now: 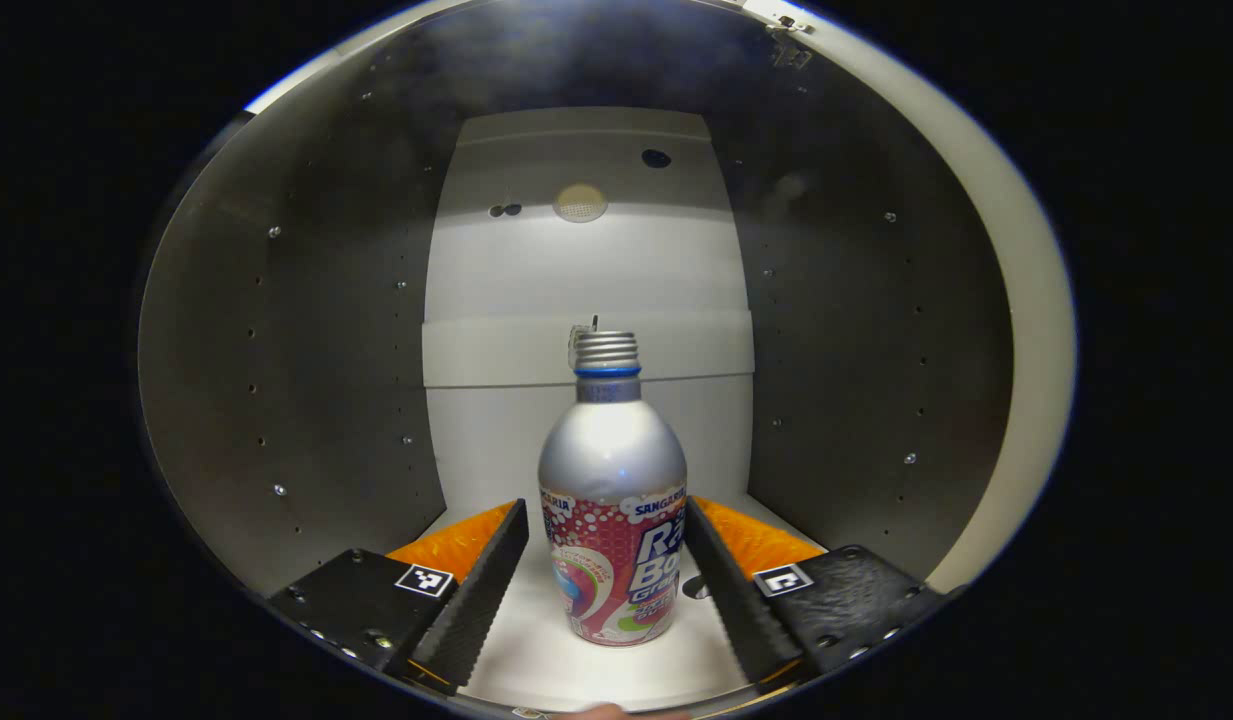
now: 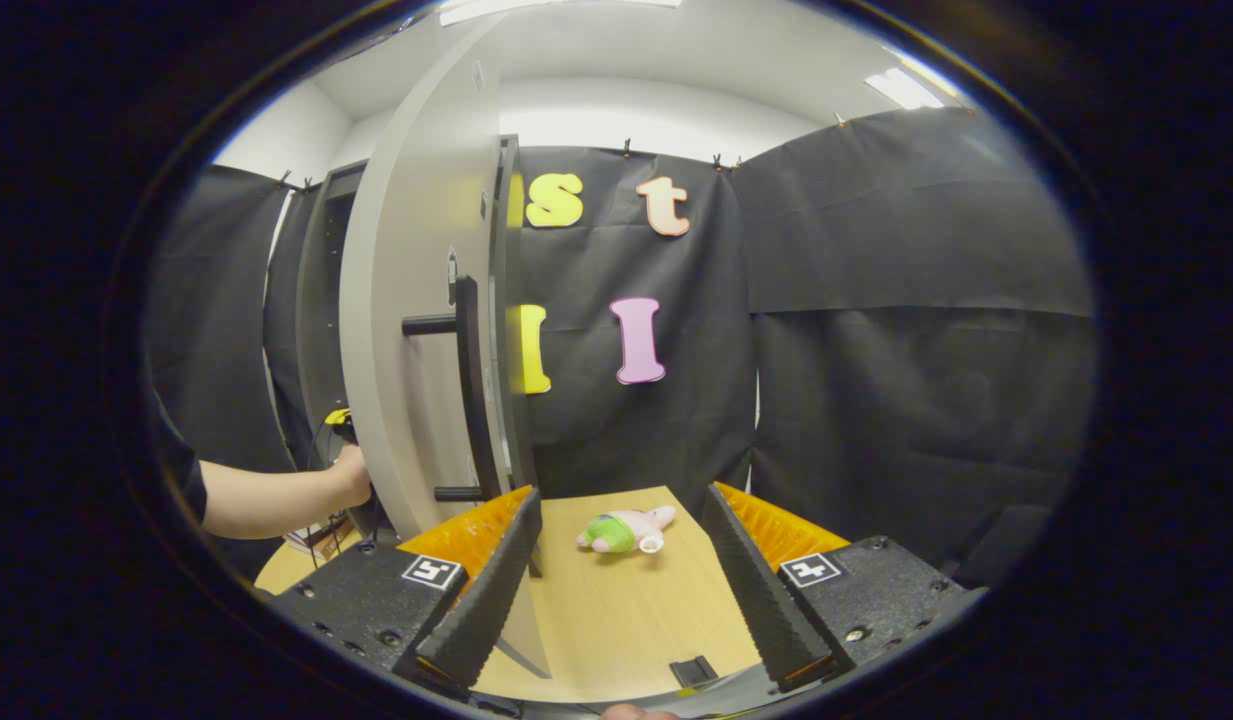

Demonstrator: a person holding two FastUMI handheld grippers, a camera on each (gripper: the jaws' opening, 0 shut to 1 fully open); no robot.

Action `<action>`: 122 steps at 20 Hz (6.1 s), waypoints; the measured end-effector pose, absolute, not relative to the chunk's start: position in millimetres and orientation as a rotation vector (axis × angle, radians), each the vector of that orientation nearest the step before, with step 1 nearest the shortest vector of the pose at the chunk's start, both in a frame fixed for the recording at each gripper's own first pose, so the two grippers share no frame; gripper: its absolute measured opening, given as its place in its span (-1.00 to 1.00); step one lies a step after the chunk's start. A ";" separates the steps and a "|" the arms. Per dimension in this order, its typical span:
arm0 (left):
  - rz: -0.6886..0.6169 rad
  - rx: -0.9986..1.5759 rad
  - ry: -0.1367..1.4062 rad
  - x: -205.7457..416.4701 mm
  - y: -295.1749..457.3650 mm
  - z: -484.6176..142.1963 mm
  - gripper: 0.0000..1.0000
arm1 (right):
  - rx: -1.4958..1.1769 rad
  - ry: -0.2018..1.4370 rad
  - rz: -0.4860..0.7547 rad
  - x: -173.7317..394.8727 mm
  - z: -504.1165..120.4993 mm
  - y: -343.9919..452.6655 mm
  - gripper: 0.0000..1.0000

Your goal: Open the cabinet door with the right hand, grasp the bottle in the cabinet with the left hand and place it on the coaster, then close the cabinet door with the right hand.

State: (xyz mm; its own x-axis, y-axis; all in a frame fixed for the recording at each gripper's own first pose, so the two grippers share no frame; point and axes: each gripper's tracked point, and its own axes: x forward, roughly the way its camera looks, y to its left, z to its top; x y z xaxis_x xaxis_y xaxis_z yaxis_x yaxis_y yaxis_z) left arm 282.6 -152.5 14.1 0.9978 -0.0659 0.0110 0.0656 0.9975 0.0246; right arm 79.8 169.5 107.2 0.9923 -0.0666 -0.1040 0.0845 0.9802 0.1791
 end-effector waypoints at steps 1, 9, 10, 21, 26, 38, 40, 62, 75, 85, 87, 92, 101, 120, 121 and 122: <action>-0.052 0.019 -0.016 287.7 -148.3 14.3 0.71 | 0.183 0.098 -0.074 79.8 107.2 170.5 0.96; -0.071 0.008 -0.054 254.1 -148.8 38.6 0.50 | 0.204 0.115 -0.058 81.2 98.8 170.8 0.96; -0.081 0.005 -0.062 244.1 -150.0 42.9 0.49 | 0.203 0.115 -0.050 82.9 98.8 170.7 0.96; -0.010 -0.005 -0.079 103.9 -95.5 36.0 0.50 | 0.198 0.114 0.071 94.4 87.6 159.0 0.96; 0.087 0.038 -0.090 35.1 -53.8 11.7 0.49 | 0.219 0.133 0.090 105.8 83.6 155.4 0.96; 0.267 0.013 -0.012 -45.7 44.7 -155.4 0.49 | 0.222 0.290 0.019 131.8 36.8 156.1 1.00; 0.297 -0.001 0.028 -52.8 66.8 -194.1 0.49 | 0.200 0.322 0.018 135.9 26.1 163.3 1.00; 0.385 0.056 0.096 -58.5 106.6 -309.1 0.53 | 0.062 0.407 0.044 155.1 2.6 190.6 1.00; 0.377 0.066 0.124 -58.0 107.1 -308.9 0.92 | 0.065 0.412 0.075 160.1 -1.9 194.6 0.96; 0.393 0.121 0.099 -85.6 117.0 -222.8 0.92 | 0.171 0.393 0.098 166.1 -2.2 196.0 1.00; 0.374 0.130 0.073 -96.5 109.4 -188.9 0.92 | 0.187 0.379 0.101 168.4 -0.1 195.5 1.00; 0.316 0.094 -0.037 -104.1 79.4 -79.1 0.92 | 0.240 0.346 0.112 172.3 1.9 191.1 0.97; 0.022 -0.001 -0.011 -65.9 -54.6 46.7 0.92 | 0.261 0.249 0.176 146.8 47.9 204.2 1.00; -0.139 -0.009 0.004 -53.5 -105.9 43.8 0.92 | 0.308 0.054 0.043 116.8 126.4 199.4 0.92; -0.130 -0.010 0.001 -54.0 -101.2 43.3 0.92 | 0.320 0.061 0.057 115.6 126.7 205.8 0.92; -0.117 -0.010 0.000 -54.8 -94.9 42.8 0.92 | 0.332 0.063 0.075 115.5 127.7 214.6 0.92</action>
